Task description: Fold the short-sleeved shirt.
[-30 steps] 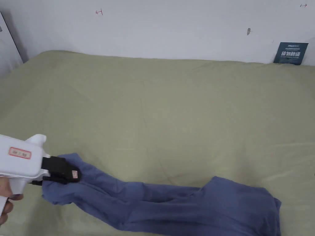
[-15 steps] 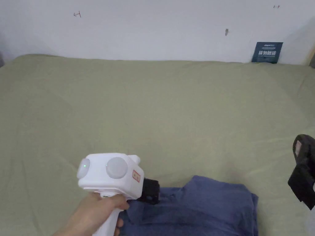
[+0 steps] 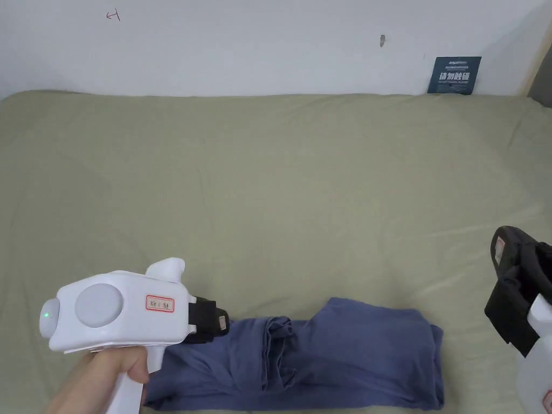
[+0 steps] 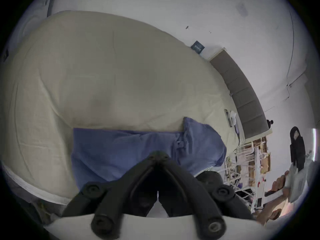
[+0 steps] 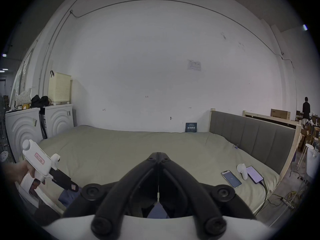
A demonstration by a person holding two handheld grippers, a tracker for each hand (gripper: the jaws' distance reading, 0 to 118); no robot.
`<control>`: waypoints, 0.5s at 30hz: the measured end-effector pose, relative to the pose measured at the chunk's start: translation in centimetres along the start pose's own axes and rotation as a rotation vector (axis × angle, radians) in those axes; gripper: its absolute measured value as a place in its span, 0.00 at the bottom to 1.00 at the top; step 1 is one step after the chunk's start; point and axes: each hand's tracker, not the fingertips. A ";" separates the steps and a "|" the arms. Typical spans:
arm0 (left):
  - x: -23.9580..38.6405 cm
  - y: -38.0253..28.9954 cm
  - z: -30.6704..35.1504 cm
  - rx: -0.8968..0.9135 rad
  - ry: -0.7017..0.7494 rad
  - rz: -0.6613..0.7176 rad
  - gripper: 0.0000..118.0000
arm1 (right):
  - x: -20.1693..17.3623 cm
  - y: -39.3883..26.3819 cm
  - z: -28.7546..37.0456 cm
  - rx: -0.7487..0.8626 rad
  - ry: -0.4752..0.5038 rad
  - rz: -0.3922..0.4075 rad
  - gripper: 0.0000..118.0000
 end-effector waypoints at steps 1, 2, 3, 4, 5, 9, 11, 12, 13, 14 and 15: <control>-0.3 -0.3 -0.4 -0.005 0.007 0.022 0.00 | -0.2 0.0 -0.1 -0.002 0.006 0.000 0.02; -0.6 -0.6 -1.3 -0.025 -0.009 0.015 0.00 | -0.4 -0.1 -0.1 -0.004 0.011 0.002 0.02; -0.6 -1.2 -2.4 -0.049 -0.011 0.007 0.00 | -0.6 -0.1 -0.1 -0.007 0.015 0.004 0.02; 0.1 -1.5 -3.9 -0.071 -0.021 -0.016 0.00 | -0.7 -0.2 -0.1 -0.009 0.016 0.005 0.02; 0.5 -2.1 -5.5 -0.100 -0.052 -0.024 0.00 | -0.8 -0.3 -0.1 -0.012 0.018 0.007 0.02; 1.1 -4.2 -11.7 -0.159 -0.193 0.088 0.00 | -0.8 -0.5 -0.2 -0.034 0.016 0.019 0.02; 0.7 -4.4 -12.3 -0.103 -0.228 0.093 0.00 | -0.7 -0.6 -0.2 -0.040 0.010 0.021 0.02; 0.6 -4.3 -12.2 -0.094 -0.250 0.115 0.00 | -0.7 -0.6 -0.3 -0.045 0.009 0.024 0.02; 0.4 -4.2 -11.7 -0.105 -0.242 0.118 0.00 | -0.6 -0.6 -0.3 -0.046 0.009 0.027 0.02; 0.4 -3.9 -10.8 -0.112 -0.241 0.111 0.00 | -0.6 -0.6 -0.3 -0.046 0.009 0.030 0.02; 0.4 -3.5 -9.4 -0.114 -0.225 0.093 0.00 | -0.7 -0.6 -0.5 -0.047 0.010 0.032 0.02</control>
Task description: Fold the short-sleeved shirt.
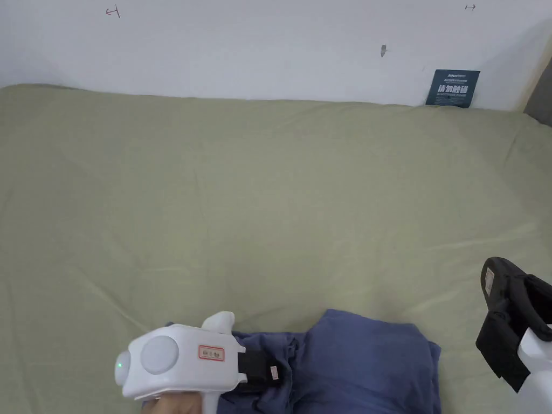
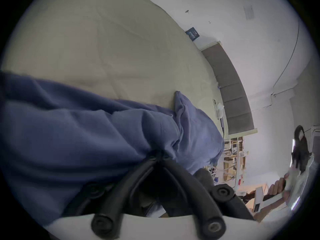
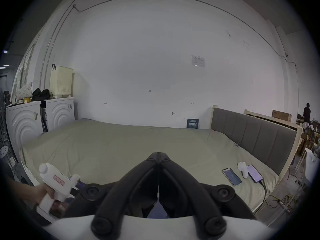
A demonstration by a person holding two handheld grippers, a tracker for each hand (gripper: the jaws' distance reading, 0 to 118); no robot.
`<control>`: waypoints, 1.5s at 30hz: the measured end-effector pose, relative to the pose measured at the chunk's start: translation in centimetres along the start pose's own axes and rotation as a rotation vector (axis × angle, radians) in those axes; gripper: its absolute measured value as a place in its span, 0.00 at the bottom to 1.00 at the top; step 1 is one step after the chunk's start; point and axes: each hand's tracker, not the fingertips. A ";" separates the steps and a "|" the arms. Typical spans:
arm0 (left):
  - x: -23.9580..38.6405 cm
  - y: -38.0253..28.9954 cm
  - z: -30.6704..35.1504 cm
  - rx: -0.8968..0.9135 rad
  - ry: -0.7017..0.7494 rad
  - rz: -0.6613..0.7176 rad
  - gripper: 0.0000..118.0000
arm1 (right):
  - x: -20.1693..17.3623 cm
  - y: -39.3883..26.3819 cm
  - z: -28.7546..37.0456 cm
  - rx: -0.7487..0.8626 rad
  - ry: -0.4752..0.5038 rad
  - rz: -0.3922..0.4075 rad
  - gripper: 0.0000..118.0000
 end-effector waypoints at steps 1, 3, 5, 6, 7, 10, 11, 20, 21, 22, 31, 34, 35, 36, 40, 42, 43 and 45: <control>0.3 0.3 1.6 0.010 0.000 -0.031 0.00 | -0.1 0.1 -0.1 0.000 0.002 -0.001 0.02; 0.5 0.7 6.3 0.074 -0.016 -0.079 0.00 | -0.4 0.2 -0.4 0.005 0.013 -0.007 0.02; -0.4 1.1 10.7 0.139 -0.041 -0.090 0.00 | -1.0 0.4 -0.6 0.011 0.026 -0.006 0.02; -1.3 1.1 12.9 0.168 0.003 -0.075 0.00 | -1.3 0.5 -0.7 0.013 0.033 -0.004 0.02; -2.2 1.2 14.1 0.187 0.026 -0.065 0.00 | -1.6 0.5 -0.8 0.013 0.040 -0.003 0.02; -5.8 1.3 16.2 0.156 0.091 -0.026 0.00 | -2.4 0.6 -0.9 0.015 0.064 -0.001 0.02; -7.0 1.2 16.2 0.132 0.102 -0.001 0.00 | -2.7 0.6 -0.9 0.015 0.069 0.000 0.02; -11.0 1.0 12.5 0.090 -0.146 0.104 0.99 | -3.5 0.7 -1.3 0.004 0.076 0.008 0.02; -11.6 1.4 11.6 0.068 -0.181 0.140 0.99 | -3.4 0.7 -1.3 0.009 0.071 0.003 0.02; -11.8 1.5 11.0 0.060 -0.206 0.162 0.99 | -3.4 0.8 -1.3 0.009 0.068 0.001 0.02; -13.5 3.1 5.4 0.028 -0.193 0.183 0.11 | -2.8 1.3 -1.2 0.027 0.043 0.000 0.02; -12.5 1.8 6.5 0.040 -0.240 0.207 0.11 | -2.5 1.5 -0.9 0.030 0.043 0.002 0.02; -12.1 1.4 7.6 0.066 -0.247 0.202 0.11 | -2.4 1.6 -0.8 0.033 0.041 0.004 0.02; -11.9 1.4 8.4 0.103 -0.253 0.184 0.11 | -2.3 1.7 -0.8 0.037 0.040 0.003 0.02; -8.5 -0.5 14.4 0.178 -0.155 0.158 0.10 | -2.0 2.1 -0.9 0.046 0.045 -0.006 0.02; -11.0 1.1 19.1 0.217 -0.071 0.207 0.10 | -1.9 2.3 -0.8 0.057 0.049 -0.012 0.02; -10.9 0.9 20.8 0.239 -0.021 0.211 0.10 | -1.8 2.4 -0.8 0.062 0.055 -0.020 0.02; -11.4 1.2 24.3 0.283 0.077 0.157 0.10 | -1.8 2.5 -0.7 0.071 0.062 -0.027 0.02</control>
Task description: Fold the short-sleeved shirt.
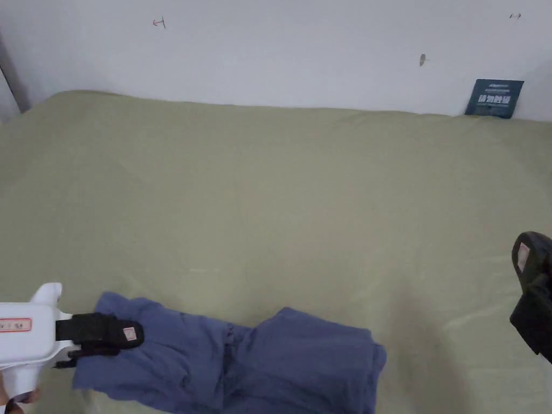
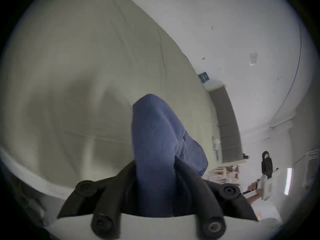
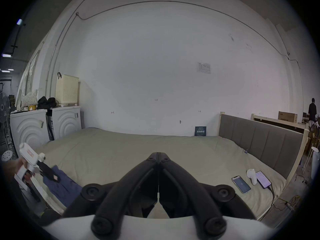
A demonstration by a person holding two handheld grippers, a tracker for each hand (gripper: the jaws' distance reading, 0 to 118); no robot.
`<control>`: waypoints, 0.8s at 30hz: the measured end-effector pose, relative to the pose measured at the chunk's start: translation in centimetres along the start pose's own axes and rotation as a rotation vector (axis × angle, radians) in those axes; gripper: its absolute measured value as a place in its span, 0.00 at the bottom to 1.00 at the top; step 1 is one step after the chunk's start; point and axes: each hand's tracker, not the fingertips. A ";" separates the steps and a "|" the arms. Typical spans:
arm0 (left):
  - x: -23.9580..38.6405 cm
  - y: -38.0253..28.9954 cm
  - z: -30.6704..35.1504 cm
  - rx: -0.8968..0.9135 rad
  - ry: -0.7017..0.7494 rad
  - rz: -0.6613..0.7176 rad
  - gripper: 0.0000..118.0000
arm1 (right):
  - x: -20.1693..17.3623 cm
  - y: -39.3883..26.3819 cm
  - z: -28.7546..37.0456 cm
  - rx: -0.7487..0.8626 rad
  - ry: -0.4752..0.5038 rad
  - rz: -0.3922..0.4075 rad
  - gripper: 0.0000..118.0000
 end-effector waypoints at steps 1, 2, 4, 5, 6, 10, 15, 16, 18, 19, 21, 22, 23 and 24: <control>0.1 0.5 1.2 0.004 0.040 0.008 0.10 | 0.0 0.0 0.0 0.004 0.006 0.000 0.02; 0.5 0.7 1.9 0.010 0.074 0.019 0.10 | -0.1 0.1 0.0 0.007 0.009 0.001 0.02; 1.6 0.8 2.3 0.008 0.113 0.002 0.10 | -0.1 0.1 0.0 0.012 0.015 0.002 0.02; 2.8 0.9 2.2 0.008 0.152 -0.032 0.10 | -0.2 0.1 0.1 0.014 0.016 -0.002 0.02; 4.2 1.0 1.9 0.000 0.186 -0.056 0.10 | -0.1 0.2 0.2 0.016 0.017 -0.006 0.02; 9.8 0.7 0.1 -0.040 0.263 -0.141 0.10 | 0.1 0.4 0.8 0.020 0.016 -0.003 0.02; 17.7 -0.9 -3.8 -0.075 0.450 -0.310 0.10 | 1.0 0.4 1.3 0.024 0.002 -0.005 0.02; 18.7 -1.6 -4.8 -0.091 0.437 -0.325 0.10 | 1.2 0.4 1.3 0.022 -0.001 -0.007 0.02; 20.9 -2.5 -7.1 -0.119 0.434 -0.349 0.10 | 1.6 0.2 1.5 0.024 -0.007 -0.007 0.02; 22.2 -3.1 -8.6 -0.119 0.505 -0.436 0.10 | 1.8 0.1 1.6 0.023 -0.010 -0.007 0.02; 23.6 -4.4 -11.5 -0.136 0.544 -0.523 0.10 | 2.2 -0.2 1.7 0.014 -0.018 -0.003 0.02; 24.4 -5.2 -13.3 -0.148 0.552 -0.544 0.12 | 2.5 -0.4 1.8 0.009 -0.025 -0.002 0.02; 24.9 -6.1 -14.7 -0.180 0.557 -0.551 0.33 | 2.7 -0.5 1.9 0.004 -0.029 -0.005 0.02; 25.6 -7.5 -16.2 -0.187 0.545 -0.545 0.65 | 3.0 -0.5 2.0 0.000 -0.035 -0.009 0.02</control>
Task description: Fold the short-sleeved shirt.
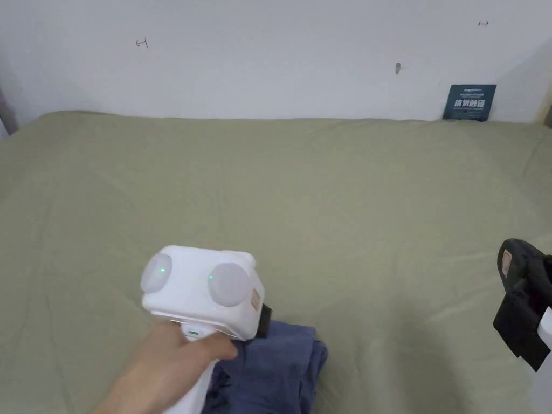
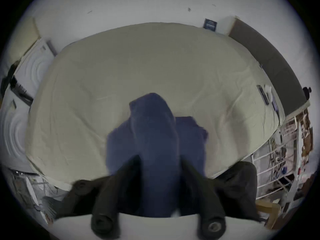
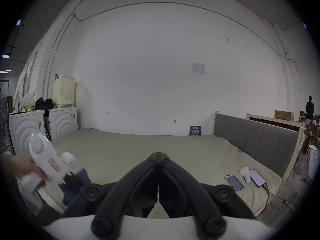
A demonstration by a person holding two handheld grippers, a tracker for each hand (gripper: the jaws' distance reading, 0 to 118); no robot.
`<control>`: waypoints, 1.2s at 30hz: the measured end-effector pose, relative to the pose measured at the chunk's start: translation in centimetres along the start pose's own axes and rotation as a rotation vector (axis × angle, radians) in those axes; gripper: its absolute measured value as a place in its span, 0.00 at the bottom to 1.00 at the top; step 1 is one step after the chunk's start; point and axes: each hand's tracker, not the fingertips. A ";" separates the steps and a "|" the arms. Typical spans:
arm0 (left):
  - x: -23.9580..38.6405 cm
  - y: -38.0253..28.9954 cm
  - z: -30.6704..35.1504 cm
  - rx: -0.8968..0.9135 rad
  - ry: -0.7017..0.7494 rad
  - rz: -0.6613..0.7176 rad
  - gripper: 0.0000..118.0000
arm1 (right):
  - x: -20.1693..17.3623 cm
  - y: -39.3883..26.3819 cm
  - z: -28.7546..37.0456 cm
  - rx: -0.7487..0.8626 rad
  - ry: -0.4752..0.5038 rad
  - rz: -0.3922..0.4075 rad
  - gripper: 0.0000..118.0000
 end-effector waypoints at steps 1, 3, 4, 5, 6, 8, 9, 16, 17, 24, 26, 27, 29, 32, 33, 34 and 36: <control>1.5 -0.1 -1.1 -0.006 -0.031 -0.031 0.95 | 0.3 -0.1 0.1 -0.003 -0.009 -0.002 0.02; 3.8 -0.3 -3.3 -0.037 -0.078 -0.116 1.00 | 0.8 -0.2 0.3 -0.008 -0.028 -0.005 0.02; 5.3 -0.7 -3.5 -0.005 -0.108 -0.127 1.00 | 1.2 -0.2 0.4 -0.012 -0.034 -0.010 0.02; 5.5 -0.6 -3.9 -0.006 -0.122 -0.123 0.95 | 1.4 -0.2 0.5 -0.015 -0.040 -0.011 0.02; 5.5 -0.5 -4.3 -0.015 -0.132 -0.118 0.96 | 1.5 -0.2 0.5 -0.017 -0.048 -0.011 0.02; 5.7 -0.8 -2.8 0.014 -0.180 -0.067 0.95 | 1.8 -0.2 0.6 -0.018 -0.054 -0.013 0.02; 4.8 -0.8 -1.8 0.039 -0.229 -0.030 0.93 | 1.8 -0.2 0.6 -0.017 -0.059 -0.012 0.02; -5.3 -0.7 0.4 0.171 -0.552 0.233 0.00 | 0.8 -0.5 -0.5 -0.029 -0.028 -0.043 0.02; -5.8 -0.9 -0.4 0.147 -0.597 0.242 0.00 | 0.4 -0.6 -0.6 -0.032 -0.024 -0.042 0.02; -3.8 -5.3 -10.8 -0.059 -0.737 0.287 0.00 | -1.1 -1.6 -1.3 -0.082 0.020 -0.032 0.02; -3.6 -6.5 -13.7 -0.102 -0.753 0.264 0.00 | -0.9 -1.9 -1.4 -0.103 0.026 -0.033 0.02; -3.6 -6.9 -14.5 -0.114 -0.755 0.304 0.00 | -0.8 -2.1 -1.4 -0.108 0.029 -0.033 0.02; -4.2 -7.1 -14.7 -0.078 -0.835 0.339 0.00 | -0.7 -2.6 -1.7 -0.138 0.049 -0.044 0.02; -4.3 -6.7 -13.7 -0.072 -0.810 0.315 0.00 | -1.0 -3.8 -2.9 -0.240 0.154 -0.110 0.02; -4.3 -6.6 -13.4 -0.075 -0.804 0.312 0.00 | -1.2 -4.2 -3.4 -0.277 0.196 -0.146 0.02; -4.5 -6.4 -12.9 -0.080 -0.804 0.308 0.00 | -1.6 -4.6 -4.0 -0.312 0.234 -0.172 0.02; -5.3 -6.1 -11.1 -0.051 -0.815 0.284 0.00 | -2.4 -6.0 -5.9 -0.413 0.373 -0.258 0.02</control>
